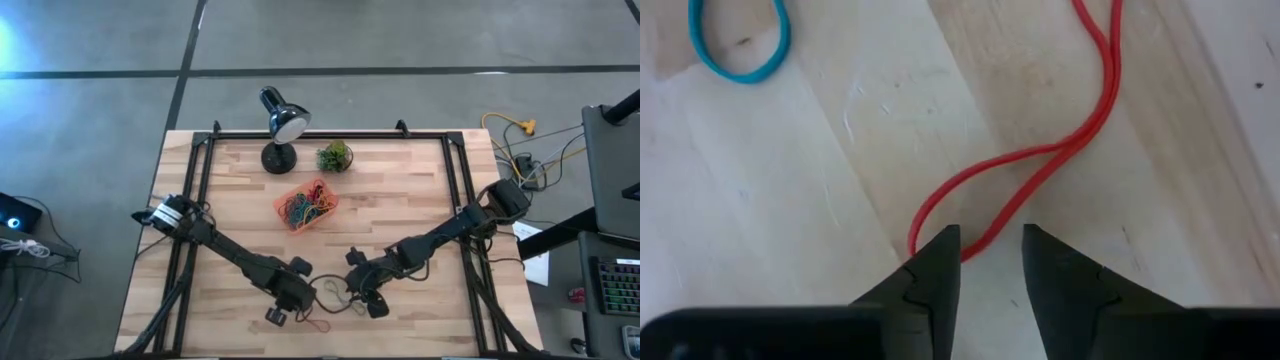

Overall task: Pick and place rubber bands into bin
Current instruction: Put the red rubberband into the orange bin

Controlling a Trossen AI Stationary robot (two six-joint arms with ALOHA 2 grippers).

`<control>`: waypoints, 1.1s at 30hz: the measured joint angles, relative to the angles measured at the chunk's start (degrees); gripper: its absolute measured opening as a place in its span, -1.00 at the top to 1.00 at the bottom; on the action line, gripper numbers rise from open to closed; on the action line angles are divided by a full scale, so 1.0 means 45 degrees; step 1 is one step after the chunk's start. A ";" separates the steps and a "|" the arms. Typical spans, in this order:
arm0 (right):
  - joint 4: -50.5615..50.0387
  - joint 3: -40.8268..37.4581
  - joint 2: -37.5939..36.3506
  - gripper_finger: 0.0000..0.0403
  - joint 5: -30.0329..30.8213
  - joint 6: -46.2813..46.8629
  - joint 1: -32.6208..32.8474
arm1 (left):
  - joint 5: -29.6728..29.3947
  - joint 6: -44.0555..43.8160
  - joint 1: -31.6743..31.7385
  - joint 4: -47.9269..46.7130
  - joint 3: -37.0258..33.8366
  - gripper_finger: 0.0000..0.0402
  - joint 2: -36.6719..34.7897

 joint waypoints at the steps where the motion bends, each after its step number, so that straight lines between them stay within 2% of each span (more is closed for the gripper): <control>1: -0.0001 -0.0003 0.0000 0.41 0.0000 0.0000 0.0000 | -0.0058 0.0033 0.0000 -0.0005 0.0010 0.54 0.0001; 4: -0.0005 -0.0003 -0.0015 0.41 0.0000 0.0000 0.0000 | -0.0206 0.0090 -0.0005 0.0028 0.0079 0.61 0.0002; 10: -0.0005 -0.0003 -0.0015 0.41 0.0000 0.0000 0.0000 | -0.0236 0.0793 -0.0010 0.0376 0.0065 0.96 0.0015; 20: -0.0005 -0.0003 -0.0015 0.41 0.0000 0.0005 0.0000 | -0.0891 0.0716 0.0007 0.0568 0.0149 1.00 -0.0095; 27: -0.0051 -0.0003 -0.0015 0.41 0.0000 0.0005 0.0000 | -0.3062 0.0365 0.0016 0.0048 0.0115 1.00 -0.0971; 33: -0.0143 -0.0007 -0.0015 0.41 -0.0005 0.0005 0.0000 | -0.3696 0.0343 -0.0084 -0.0033 0.0023 1.00 -0.1965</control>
